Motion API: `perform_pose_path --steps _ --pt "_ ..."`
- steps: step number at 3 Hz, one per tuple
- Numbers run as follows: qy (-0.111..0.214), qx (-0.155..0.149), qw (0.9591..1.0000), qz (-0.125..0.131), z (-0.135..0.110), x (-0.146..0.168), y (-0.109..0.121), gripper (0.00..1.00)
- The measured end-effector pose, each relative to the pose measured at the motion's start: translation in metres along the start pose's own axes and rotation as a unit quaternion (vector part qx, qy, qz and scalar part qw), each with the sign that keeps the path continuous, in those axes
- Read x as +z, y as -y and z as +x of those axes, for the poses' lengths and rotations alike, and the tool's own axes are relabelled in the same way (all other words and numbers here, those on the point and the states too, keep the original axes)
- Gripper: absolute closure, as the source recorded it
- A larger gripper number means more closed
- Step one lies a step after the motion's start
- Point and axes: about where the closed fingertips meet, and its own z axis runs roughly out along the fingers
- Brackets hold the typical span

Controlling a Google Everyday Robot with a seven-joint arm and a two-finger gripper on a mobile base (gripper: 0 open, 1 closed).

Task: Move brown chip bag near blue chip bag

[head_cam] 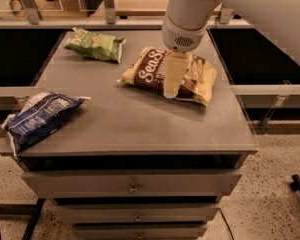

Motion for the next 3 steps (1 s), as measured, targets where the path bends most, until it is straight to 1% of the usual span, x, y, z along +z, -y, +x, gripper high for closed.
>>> perform_pose_path --steps 1,2,3 --pt "0.015 0.004 0.9998 -0.014 -0.004 0.023 0.017 0.00" --pt "0.020 0.005 0.9994 -0.026 -0.010 0.047 0.032 0.00" --pt "0.008 0.016 0.9993 -0.034 -0.013 0.071 0.042 0.00"
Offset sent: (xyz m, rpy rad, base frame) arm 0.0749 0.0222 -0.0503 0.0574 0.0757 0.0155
